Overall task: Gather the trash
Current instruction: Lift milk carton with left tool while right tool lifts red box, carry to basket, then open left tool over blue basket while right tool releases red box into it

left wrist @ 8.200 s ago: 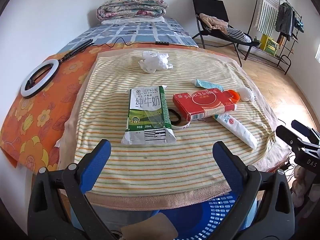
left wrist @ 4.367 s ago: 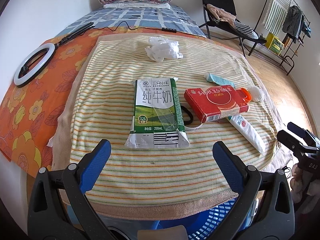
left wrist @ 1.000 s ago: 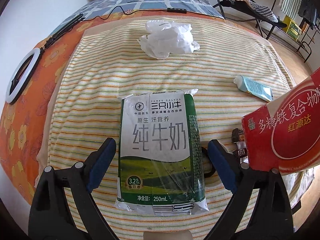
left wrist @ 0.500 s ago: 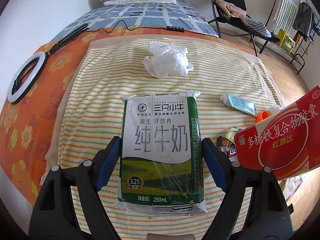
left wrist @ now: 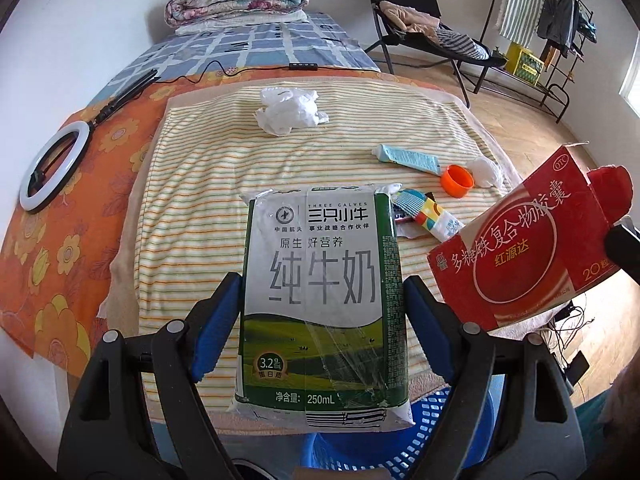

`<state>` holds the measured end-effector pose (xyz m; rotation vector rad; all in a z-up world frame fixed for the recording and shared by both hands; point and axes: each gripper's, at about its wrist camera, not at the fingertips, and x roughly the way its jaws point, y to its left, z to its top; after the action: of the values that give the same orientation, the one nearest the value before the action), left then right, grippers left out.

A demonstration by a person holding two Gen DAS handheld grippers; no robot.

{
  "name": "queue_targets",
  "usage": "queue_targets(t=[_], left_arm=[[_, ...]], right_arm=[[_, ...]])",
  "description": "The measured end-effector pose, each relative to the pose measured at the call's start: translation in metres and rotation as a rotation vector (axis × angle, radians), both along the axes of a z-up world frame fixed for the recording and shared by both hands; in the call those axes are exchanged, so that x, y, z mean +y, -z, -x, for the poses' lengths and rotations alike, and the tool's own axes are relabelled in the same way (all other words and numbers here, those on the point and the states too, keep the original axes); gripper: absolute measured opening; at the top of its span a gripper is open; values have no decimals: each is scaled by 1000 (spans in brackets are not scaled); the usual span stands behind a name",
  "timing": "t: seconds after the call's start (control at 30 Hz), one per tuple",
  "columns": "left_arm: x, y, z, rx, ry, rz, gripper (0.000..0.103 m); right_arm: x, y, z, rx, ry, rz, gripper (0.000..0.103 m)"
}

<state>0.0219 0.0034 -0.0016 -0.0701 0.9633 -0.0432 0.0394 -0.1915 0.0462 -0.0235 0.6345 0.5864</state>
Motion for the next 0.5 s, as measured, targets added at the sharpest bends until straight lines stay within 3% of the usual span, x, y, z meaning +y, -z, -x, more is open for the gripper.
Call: queue_targets(t=[0.5], left_arm=[[-36,52,111,88,98,30,83]], right_arm=[[-27,29,96,97,-69,-6,13]])
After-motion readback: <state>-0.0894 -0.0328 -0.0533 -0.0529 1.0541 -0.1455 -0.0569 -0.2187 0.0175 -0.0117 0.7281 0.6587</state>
